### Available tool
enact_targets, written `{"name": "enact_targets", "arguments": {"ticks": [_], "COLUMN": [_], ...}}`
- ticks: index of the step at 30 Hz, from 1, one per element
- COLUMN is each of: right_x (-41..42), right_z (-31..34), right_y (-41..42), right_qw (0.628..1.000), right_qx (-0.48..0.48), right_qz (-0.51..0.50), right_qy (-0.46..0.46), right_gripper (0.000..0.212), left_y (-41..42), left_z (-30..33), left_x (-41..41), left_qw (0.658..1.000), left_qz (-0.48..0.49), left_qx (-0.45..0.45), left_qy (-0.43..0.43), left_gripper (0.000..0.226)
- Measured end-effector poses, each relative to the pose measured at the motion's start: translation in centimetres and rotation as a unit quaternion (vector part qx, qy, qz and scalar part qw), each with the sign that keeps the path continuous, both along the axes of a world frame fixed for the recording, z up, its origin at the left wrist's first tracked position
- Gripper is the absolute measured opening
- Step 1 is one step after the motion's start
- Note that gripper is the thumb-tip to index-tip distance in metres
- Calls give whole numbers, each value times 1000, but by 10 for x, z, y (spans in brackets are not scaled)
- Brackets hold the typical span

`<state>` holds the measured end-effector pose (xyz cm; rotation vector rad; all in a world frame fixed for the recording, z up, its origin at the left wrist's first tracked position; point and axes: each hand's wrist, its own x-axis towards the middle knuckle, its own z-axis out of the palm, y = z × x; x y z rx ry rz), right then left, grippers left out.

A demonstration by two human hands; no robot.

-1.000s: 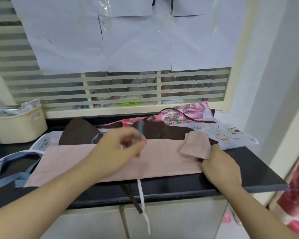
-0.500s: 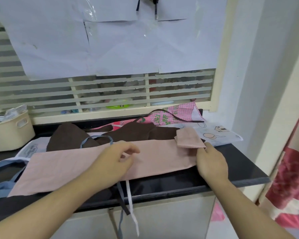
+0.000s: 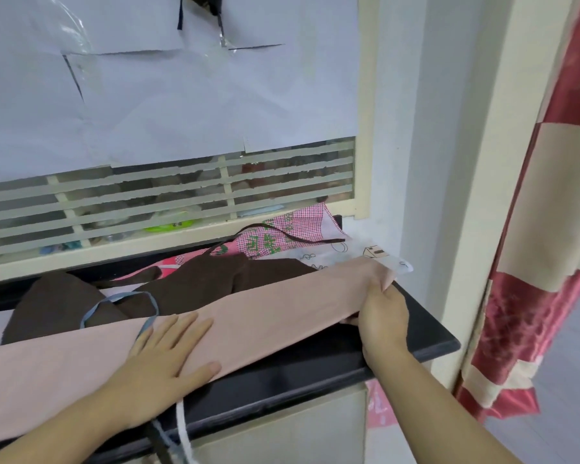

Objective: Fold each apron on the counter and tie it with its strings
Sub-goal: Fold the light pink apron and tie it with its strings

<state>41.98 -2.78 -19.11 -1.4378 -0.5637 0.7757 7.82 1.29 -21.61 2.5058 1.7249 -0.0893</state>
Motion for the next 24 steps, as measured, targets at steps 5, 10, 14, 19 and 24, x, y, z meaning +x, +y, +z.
{"name": "enact_targets", "arguments": {"ticks": [5, 10, 14, 19, 24], "right_x": [-7, -11, -6, 15, 19], "right_z": [-6, -8, -11, -7, -5], "right_y": [-1, 1, 4, 8, 12], "right_qw": [992, 985, 987, 991, 993], "right_qx": [-42, -66, -57, -61, -57], "right_qz": [61, 64, 47, -5, -17], "right_qy": [-97, -145, -144, -115, -102], "right_gripper": [22, 23, 17, 37, 42], "left_y": [4, 0, -2, -1, 3], "left_z": [32, 19, -15, -10, -15], "left_x": [36, 125, 150, 145, 146], "left_qw": [995, 987, 999, 999, 999], "left_qz": [-32, -90, -30, -28, -27], "left_qx": [90, 67, 3, -7, 5], "left_qy": [33, -117, -32, -46, -34], "left_gripper": [94, 76, 98, 76, 69]}}
